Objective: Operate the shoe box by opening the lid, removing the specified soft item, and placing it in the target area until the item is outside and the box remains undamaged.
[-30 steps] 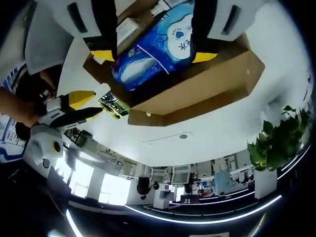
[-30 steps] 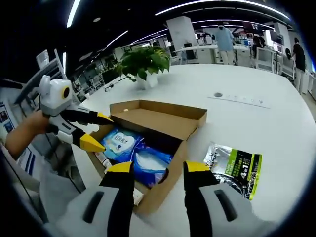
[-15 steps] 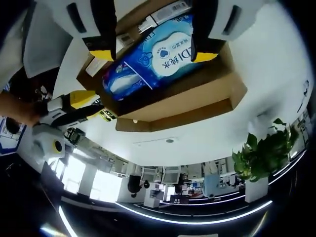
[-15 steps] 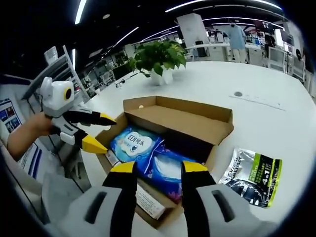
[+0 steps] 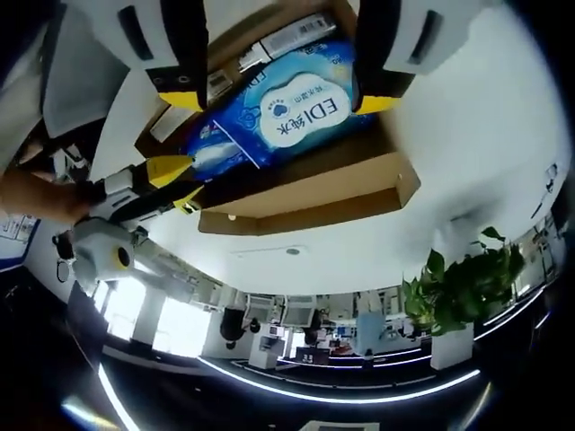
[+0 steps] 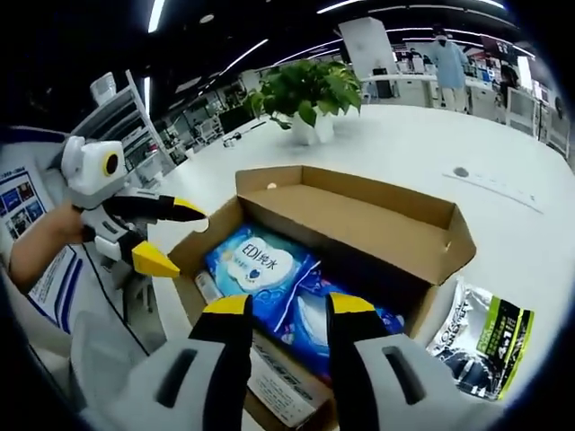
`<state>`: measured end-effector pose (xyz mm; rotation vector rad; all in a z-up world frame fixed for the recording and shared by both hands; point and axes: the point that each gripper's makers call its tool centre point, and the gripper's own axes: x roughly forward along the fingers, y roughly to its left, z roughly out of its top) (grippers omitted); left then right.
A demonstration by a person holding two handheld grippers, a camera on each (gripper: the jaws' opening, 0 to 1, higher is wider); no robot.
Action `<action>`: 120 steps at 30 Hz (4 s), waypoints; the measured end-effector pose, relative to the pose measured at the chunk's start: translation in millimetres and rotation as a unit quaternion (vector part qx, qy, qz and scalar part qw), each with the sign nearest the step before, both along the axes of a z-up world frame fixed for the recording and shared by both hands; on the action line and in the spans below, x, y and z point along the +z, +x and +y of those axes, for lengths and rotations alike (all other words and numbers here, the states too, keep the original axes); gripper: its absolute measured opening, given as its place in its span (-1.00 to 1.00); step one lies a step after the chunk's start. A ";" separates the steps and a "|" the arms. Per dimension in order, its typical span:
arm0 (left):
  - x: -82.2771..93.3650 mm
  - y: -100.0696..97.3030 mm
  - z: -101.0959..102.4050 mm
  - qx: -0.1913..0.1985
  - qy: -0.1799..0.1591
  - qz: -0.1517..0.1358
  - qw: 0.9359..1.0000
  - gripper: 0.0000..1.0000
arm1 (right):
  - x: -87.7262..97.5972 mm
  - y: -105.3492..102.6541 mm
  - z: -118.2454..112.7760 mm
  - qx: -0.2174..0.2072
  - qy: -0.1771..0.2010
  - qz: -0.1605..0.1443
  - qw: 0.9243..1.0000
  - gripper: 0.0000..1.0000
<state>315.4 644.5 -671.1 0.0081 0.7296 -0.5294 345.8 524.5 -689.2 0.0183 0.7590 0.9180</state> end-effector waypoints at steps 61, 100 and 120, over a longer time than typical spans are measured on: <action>-1.9 -40.9 34.0 0.035 -0.016 -0.050 0.998 0.65 | -46.0 27.6 45.2 0.016 -0.066 0.020 0.998 -0.99; -45.1 13.6 -9.9 0.011 0.006 0.045 0.999 -0.06 | -15.7 16.3 -28.1 -0.031 -0.071 -0.010 0.997 -1.00; -79.9 20.8 -33.7 0.006 -0.078 0.150 0.986 -0.39 | -16.5 13.7 -49.9 -0.012 -0.098 -0.028 0.995 -1.00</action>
